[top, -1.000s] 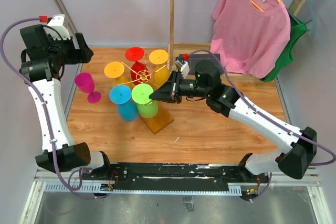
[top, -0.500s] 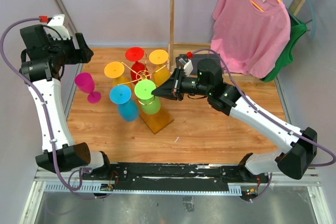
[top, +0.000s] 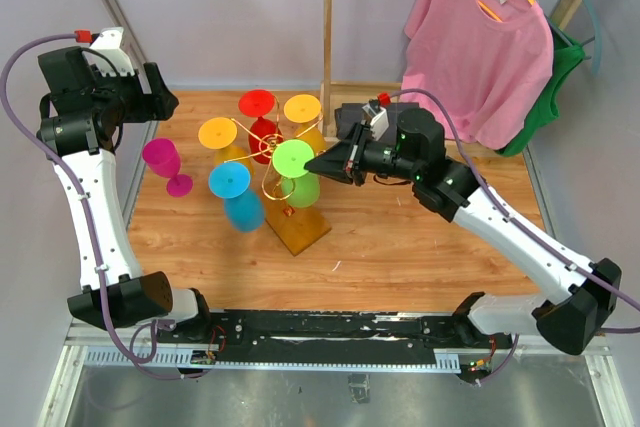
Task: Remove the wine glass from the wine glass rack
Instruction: Pick up the wine glass from the wine rack, then place the wine glass at the center of the board.
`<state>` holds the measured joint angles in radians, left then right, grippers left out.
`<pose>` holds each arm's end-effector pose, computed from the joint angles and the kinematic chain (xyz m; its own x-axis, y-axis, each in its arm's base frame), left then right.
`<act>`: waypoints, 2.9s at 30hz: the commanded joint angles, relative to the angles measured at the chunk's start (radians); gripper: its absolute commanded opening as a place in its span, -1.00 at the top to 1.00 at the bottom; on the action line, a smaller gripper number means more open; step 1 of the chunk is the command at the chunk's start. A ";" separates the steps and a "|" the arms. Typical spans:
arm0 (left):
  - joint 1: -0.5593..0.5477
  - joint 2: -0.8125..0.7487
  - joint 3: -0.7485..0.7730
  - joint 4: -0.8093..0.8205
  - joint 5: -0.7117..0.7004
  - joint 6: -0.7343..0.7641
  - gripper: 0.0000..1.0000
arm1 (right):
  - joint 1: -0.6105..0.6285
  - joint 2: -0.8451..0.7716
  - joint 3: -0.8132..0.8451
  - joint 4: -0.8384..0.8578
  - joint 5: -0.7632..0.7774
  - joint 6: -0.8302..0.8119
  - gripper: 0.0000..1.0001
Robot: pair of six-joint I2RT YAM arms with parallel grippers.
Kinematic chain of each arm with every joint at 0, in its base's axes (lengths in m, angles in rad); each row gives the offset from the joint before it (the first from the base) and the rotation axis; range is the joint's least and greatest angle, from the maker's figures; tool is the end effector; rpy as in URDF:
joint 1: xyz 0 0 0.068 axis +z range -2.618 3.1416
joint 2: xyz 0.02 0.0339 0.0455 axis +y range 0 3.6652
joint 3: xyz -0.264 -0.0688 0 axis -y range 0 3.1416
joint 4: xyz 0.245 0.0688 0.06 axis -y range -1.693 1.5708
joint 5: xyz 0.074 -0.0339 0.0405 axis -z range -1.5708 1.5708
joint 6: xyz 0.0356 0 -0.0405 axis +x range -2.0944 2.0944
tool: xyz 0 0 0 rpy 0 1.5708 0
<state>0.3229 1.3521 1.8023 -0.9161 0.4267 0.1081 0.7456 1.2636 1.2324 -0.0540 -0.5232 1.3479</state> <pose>0.2439 0.0661 0.4840 -0.4169 -0.0359 -0.9083 0.1074 0.9903 -0.0884 0.2020 0.2107 0.4085 -0.9436 0.2785 -0.1788 -0.1498 0.1223 0.9811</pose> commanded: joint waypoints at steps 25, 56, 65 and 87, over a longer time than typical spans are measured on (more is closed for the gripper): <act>-0.003 0.023 0.025 0.003 0.009 -0.018 -0.64 | -0.020 -0.232 -0.112 -0.124 0.017 0.002 0.99; -0.002 0.060 0.064 0.000 -0.002 -0.024 -0.63 | -0.030 -0.543 0.001 -0.584 0.666 -0.104 0.98; -0.002 0.058 0.080 -0.010 0.002 -0.028 -0.64 | -0.180 -0.369 0.121 -0.295 0.649 -0.279 0.99; 0.001 0.060 0.125 -0.011 -0.068 -0.097 -0.65 | -0.348 0.294 0.645 0.494 0.084 -0.046 0.99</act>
<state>0.3233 1.4174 1.9003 -0.9298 0.3782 0.0429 0.4053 1.5173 1.8107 0.2420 -0.3408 1.1950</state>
